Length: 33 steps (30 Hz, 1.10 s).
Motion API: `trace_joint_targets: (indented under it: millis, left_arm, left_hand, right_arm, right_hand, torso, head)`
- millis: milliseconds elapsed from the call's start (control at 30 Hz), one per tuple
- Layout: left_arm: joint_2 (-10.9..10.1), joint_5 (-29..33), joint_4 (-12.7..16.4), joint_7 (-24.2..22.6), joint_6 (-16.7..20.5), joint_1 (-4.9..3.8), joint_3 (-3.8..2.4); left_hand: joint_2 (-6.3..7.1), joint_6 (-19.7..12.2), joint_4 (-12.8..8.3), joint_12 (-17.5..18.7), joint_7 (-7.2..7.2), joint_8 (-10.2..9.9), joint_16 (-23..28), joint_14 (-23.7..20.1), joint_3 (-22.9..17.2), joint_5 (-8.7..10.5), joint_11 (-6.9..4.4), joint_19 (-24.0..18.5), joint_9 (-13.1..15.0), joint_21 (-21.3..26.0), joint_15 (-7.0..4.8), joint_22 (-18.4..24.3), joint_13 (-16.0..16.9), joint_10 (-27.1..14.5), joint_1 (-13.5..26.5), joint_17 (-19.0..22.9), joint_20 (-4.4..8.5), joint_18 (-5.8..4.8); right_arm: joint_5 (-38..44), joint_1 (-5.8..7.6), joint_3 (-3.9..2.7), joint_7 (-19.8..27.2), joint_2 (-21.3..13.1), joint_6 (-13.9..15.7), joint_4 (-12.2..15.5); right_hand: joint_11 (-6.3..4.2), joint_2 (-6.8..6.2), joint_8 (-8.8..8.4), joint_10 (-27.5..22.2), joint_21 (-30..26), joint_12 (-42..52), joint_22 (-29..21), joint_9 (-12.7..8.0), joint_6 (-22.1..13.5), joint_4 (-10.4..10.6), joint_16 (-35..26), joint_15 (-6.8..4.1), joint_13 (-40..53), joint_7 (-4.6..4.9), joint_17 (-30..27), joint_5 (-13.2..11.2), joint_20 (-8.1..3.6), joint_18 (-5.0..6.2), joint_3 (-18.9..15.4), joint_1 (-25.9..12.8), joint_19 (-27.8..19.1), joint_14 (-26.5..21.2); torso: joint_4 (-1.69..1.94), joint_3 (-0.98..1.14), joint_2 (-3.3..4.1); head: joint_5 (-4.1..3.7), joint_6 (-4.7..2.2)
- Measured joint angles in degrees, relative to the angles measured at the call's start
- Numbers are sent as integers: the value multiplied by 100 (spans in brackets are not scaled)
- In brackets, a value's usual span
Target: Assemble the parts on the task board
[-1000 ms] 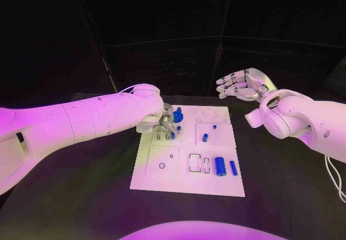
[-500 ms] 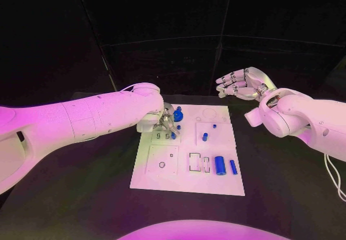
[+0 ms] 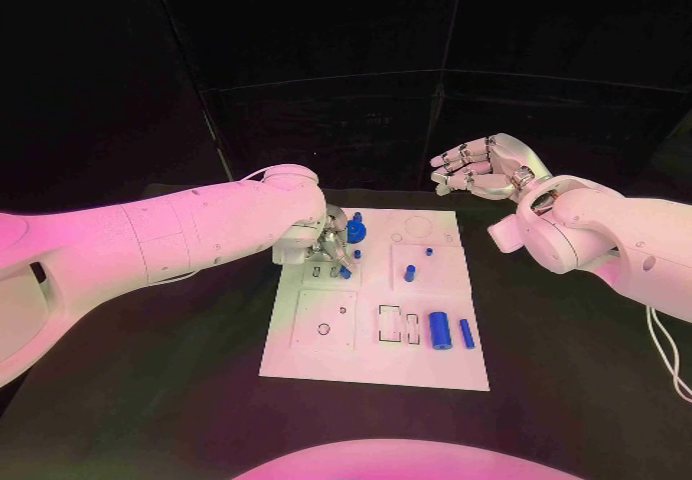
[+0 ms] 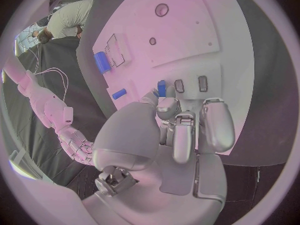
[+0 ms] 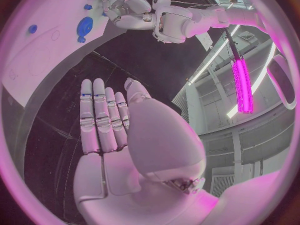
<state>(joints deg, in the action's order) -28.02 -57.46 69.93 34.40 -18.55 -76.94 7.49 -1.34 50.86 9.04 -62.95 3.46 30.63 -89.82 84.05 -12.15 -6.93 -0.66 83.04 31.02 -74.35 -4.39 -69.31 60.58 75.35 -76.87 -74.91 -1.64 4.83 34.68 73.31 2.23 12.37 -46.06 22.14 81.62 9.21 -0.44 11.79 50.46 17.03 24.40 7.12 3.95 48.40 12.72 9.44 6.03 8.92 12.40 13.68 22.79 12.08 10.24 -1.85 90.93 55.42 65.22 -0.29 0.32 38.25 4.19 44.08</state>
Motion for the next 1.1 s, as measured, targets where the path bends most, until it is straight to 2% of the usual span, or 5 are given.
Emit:
trace_joint_targets:
  millis: [200, 233, 467, 767, 1100]
  left_arm:
    - [-126, 65, 115, -64, 141, 8, 3]
    - [-154, 75, 141, -77, 171, 8, 3]
    - [-454, 223, 439, -195, 587, 8, 3]
    - [-812, 387, 831, -344, 1196, 33, 3]
    - [-958, 226, 908, -435, 1704, 228, 11]
  left_hand:
    - [309, -20, -69, 28, 21, 136, 0, 0, -853, 24, 0, -20, 173, 0, 0, -11, -25, 0, 494, 0, -20, 0]
    - [347, -20, -159, 28, 21, 137, 0, 0, -1010, 27, 0, -20, 199, 0, 0, -11, -25, 0, 532, 0, -20, -1]
    - [490, -20, -159, 28, 22, 223, 0, 0, -1302, 28, -16, -20, 302, 18, 0, -11, -44, 52, 675, 0, -20, -1]
    - [541, -19, -200, 60, 23, 267, 0, 0, -1434, 29, -17, -20, 357, 24, 0, -10, -67, 53, 725, 0, -20, 0]
    - [564, -17, -219, 60, 26, 274, 0, 0, -1484, 22, -17, -20, 369, 24, 0, -27, -74, 53, 750, 0, -20, 0]
  right_arm:
    - [0, 0, 0, 0, 15, -13, -25]
    - [0, 0, 0, 0, 15, -15, -30]
    - [-1, 0, 0, 0, 18, -24, -59]
    - [-1, 0, 0, 3, -6, -28, -74]
    - [-1, -1, 0, 5, -19, -30, -91]
  right_hand:
    - [0, 0, 20, 0, -25, 0, -10, 0, 0, 0, -30, 0, -22, 0, -11, 0, 0, 0, 0, 0, 0, 0]
    - [0, -3, 20, 0, -25, 0, -14, 0, 0, 11, -30, 0, -29, 0, -16, 0, 0, 0, 11, -3, 0, 0]
    - [21, -46, 19, -21, -57, 0, -33, 0, -18, 33, -57, 0, -66, -19, -32, 0, 20, 0, 34, -50, 20, 0]
    - [20, -21, 43, -21, -86, 22, -48, 1, -31, 49, -66, 21, -95, -6, -40, 0, 20, 0, 49, -85, 20, 21]
    - [42, 10, 43, -42, -115, 22, -63, 1, -48, 71, -92, 21, -126, -24, -52, 0, 40, 0, 71, -160, 40, 20]
  torso:
    - [5, -3, 0]
    - [7, -3, 0]
    - [16, 0, -1]
    - [27, 3, -6]
    - [63, 17, -26]
  head:
    - [-2, 1]
    - [-1, 1]
    - [14, 1]
    - [23, 23]
    - [2, 46]
